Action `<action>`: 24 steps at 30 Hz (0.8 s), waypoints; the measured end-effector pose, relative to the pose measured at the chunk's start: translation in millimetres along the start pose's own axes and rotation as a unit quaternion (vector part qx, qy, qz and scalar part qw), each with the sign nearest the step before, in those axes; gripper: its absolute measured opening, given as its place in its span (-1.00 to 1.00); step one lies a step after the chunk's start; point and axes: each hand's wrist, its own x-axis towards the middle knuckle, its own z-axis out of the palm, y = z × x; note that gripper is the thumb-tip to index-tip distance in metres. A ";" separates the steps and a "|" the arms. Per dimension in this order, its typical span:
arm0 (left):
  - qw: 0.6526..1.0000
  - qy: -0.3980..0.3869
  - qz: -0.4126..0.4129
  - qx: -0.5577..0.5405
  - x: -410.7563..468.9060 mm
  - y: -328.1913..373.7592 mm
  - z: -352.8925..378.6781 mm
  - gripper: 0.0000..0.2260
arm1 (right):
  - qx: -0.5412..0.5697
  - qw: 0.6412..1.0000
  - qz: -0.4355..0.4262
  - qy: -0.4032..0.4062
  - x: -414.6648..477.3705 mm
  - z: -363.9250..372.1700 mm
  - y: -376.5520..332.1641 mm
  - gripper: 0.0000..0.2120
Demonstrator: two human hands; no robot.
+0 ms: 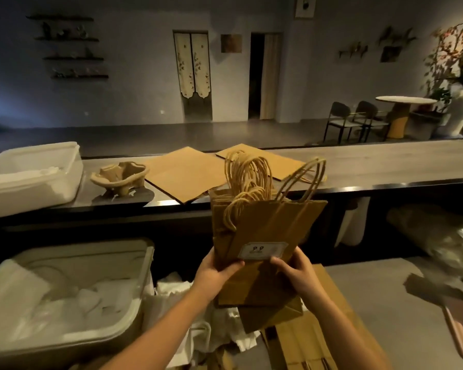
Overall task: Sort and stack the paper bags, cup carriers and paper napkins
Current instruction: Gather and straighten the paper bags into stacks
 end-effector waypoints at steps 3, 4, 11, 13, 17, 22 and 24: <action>0.997 0.001 -0.057 -0.051 3.6 -16.8 3.3 -0.57 | -0.011 1.000 0.018 0.001 -6.0 -2.7 17.1 -0.72; 0.996 0.009 -0.070 -0.063 5.5 -25.8 4.1 -0.50 | -0.022 0.999 0.030 -0.006 -7.8 -3.4 22.8 -0.72; 0.994 -0.037 -0.065 -0.085 -4.1 -48.7 14.5 -0.25 | -0.071 0.995 0.053 -0.052 -6.9 -10.1 43.5 -0.59; 0.990 -0.048 -0.030 -0.129 -2.8 -44.2 15.2 -0.12 | -0.065 0.995 0.043 -0.068 -6.4 -12.8 44.4 -0.55; 0.998 -0.050 -0.023 -0.014 -2.1 -45.0 10.8 -0.07 | -0.062 0.995 0.049 -0.066 -3.7 -18.8 45.4 0.05; 0.996 -0.053 -0.045 0.061 -0.5 -57.3 11.0 -0.21 | -0.068 0.994 0.045 -0.074 0.3 -27.0 44.6 0.13; 0.996 -0.061 -0.031 0.062 -3.5 -53.8 15.6 -0.14 | -0.050 0.995 0.063 -0.061 1.8 -27.5 45.5 -0.25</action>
